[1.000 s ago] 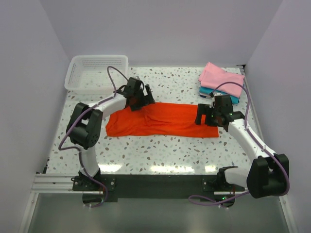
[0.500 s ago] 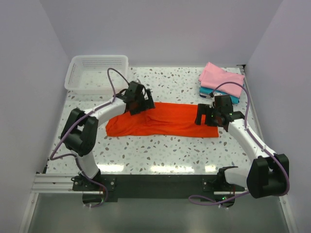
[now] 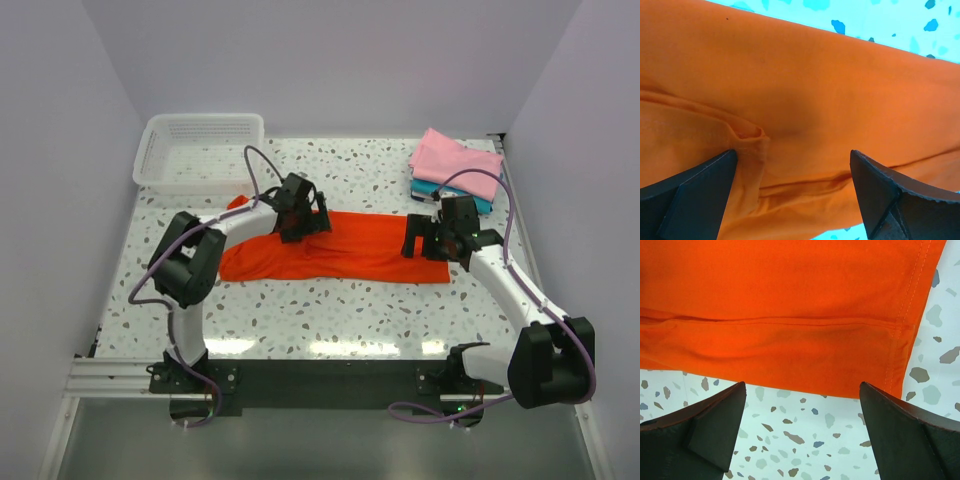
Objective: Fold and stack the t-shirts
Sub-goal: Fold the tshirt
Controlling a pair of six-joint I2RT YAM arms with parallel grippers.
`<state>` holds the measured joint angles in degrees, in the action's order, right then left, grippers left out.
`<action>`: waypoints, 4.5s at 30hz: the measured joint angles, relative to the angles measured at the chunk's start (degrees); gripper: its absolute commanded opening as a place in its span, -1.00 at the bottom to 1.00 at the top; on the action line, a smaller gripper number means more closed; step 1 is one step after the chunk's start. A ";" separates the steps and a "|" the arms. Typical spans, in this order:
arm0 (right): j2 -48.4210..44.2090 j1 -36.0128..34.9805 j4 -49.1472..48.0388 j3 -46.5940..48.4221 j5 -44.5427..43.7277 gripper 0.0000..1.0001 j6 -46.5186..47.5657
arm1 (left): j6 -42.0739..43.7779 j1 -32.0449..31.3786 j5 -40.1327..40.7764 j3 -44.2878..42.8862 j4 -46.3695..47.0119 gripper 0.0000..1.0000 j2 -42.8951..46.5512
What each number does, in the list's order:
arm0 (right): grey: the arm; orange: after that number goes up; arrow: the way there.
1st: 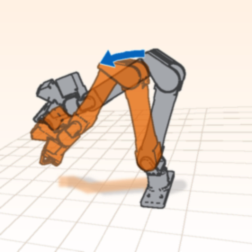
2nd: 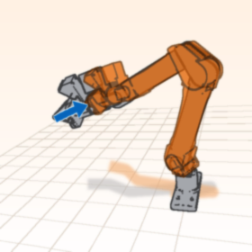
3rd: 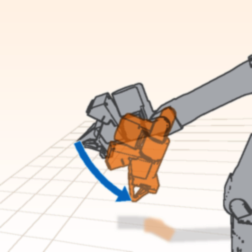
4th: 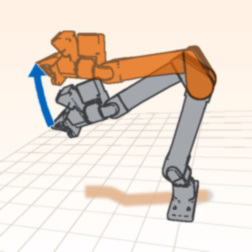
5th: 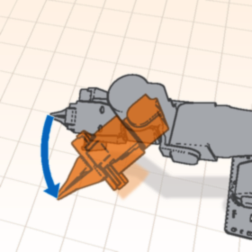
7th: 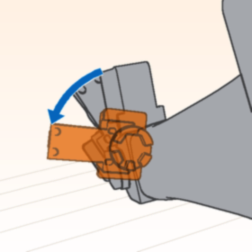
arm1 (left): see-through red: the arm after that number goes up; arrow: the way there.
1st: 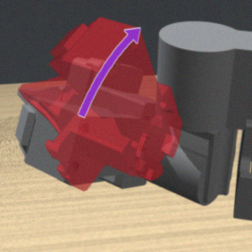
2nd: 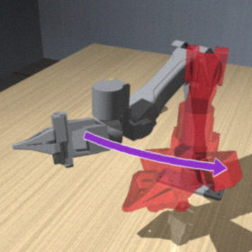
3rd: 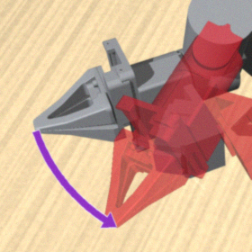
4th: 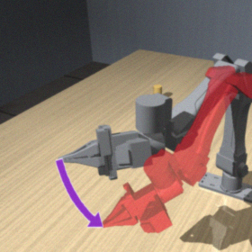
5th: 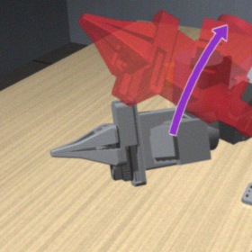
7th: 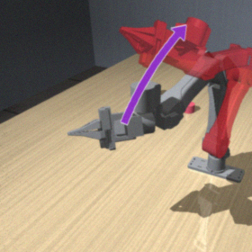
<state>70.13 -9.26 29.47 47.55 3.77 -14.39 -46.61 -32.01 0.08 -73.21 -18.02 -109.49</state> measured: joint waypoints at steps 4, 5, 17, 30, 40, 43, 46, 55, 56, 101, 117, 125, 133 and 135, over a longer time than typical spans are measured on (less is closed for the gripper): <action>0.04 0.00 0.00 0.00 -0.04 0.98 0.00 | -0.33 -0.15 -1.01 -2.80 0.42 1.00 -3.30; 0.13 0.00 0.00 0.00 -0.07 0.98 0.02 | -0.33 -0.24 -1.09 -3.15 0.39 1.00 -3.54; 7.65 0.00 -2.01 3.69 2.01 0.98 -0.83 | -0.39 -0.81 5.33 4.28 -0.57 1.00 9.18; 29.35 -0.83 -8.15 13.84 4.39 0.98 -3.21 | -2.16 6.49 9.38 9.86 -0.92 1.00 9.53; 24.98 -2.71 -12.81 6.08 1.88 0.98 -7.54 | -2.34 5.90 8.20 8.87 3.52 1.00 4.42; 18.14 -6.36 -11.63 -0.55 0.83 0.97 -10.12 | -2.34 4.96 8.02 7.30 6.03 1.00 2.49; 9.92 -13.88 -7.91 -7.23 0.61 0.97 -13.40 | -2.34 2.99 7.48 3.45 8.59 1.00 -1.16; -6.80 -33.97 0.61 -17.59 4.63 0.98 -24.74 | -2.32 -2.62 0.37 -15.50 14.88 1.00 -16.55; -6.95 -35.78 0.68 -17.59 5.14 0.98 -25.59 | -2.32 -2.95 -0.68 -18.16 14.64 1.00 -18.32; 8.31 -40.35 9.75 14.36 -19.54 0.98 -20.81 | 10.21 1.20 3.78 -6.58 1.31 1.00 28.06; 40.89 -34.32 2.89 27.52 -15.72 0.98 -14.10 | 1.11 0.81 1.60 38.82 -3.50 1.00 52.48; 45.33 -34.16 1.75 33.33 -16.74 0.98 -14.29 | 1.16 0.81 1.14 37.90 -4.07 1.00 50.66; 50.80 -33.51 1.36 41.16 -18.43 0.98 -15.21 | 1.73 0.81 1.92 33.68 -6.03 1.00 48.50; 52.13 -33.07 1.33 43.15 -18.45 0.98 -15.23 | 1.92 0.81 1.95 32.46 -6.71 1.00 47.71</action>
<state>122.26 -42.33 30.81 90.70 -14.68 -29.63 -44.69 -31.20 2.02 -40.75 -24.73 -61.78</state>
